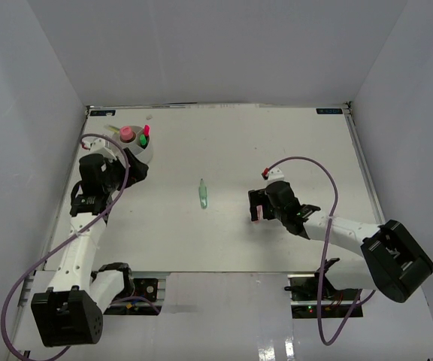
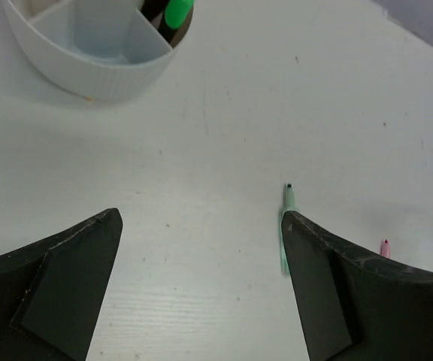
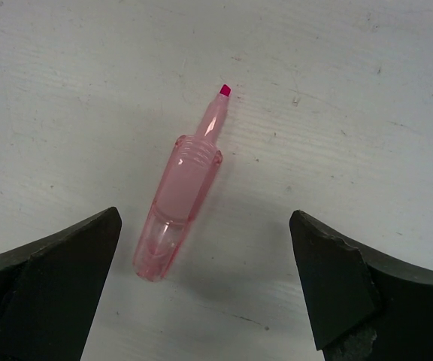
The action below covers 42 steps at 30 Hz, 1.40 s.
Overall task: Sort the stationery into containers
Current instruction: Pick up the pen from the center of the board.
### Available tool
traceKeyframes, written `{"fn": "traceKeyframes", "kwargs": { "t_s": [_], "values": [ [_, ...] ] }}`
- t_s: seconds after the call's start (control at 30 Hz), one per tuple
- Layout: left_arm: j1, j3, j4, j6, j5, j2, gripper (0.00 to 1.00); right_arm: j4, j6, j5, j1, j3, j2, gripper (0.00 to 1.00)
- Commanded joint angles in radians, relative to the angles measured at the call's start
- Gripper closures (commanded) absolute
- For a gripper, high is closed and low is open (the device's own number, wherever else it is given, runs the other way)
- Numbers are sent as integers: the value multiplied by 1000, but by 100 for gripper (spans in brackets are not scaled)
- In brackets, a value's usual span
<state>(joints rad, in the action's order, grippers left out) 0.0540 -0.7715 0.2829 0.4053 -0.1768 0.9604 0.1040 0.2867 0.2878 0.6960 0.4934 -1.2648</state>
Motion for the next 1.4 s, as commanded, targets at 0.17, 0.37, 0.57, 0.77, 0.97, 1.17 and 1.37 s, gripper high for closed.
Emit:
{"fn": "traceKeyframes", "kwargs": {
  "t_s": [0.17,0.37,0.57,0.77,0.97,1.17,1.37],
  "values": [
    [1,63,25,-11,-127,-52,2,-52,77,62,25,88,-126,0],
    [1,67,25,-2,-154,-58,2,-70,106,105,39,126,-200,14],
    [1,72,24,0,-165,-72,2,-87,114,117,51,158,-238,27],
    [1,74,22,3,-179,-72,2,-75,92,85,79,162,-246,31],
    [1,77,21,3,-185,-74,2,-32,-9,-30,109,186,-271,41],
    [1,78,21,0,-184,-72,2,-23,-150,-101,186,254,-327,41],
    [1,81,22,-2,-182,-68,2,-18,-239,-102,220,272,-314,41]
  ]
}}
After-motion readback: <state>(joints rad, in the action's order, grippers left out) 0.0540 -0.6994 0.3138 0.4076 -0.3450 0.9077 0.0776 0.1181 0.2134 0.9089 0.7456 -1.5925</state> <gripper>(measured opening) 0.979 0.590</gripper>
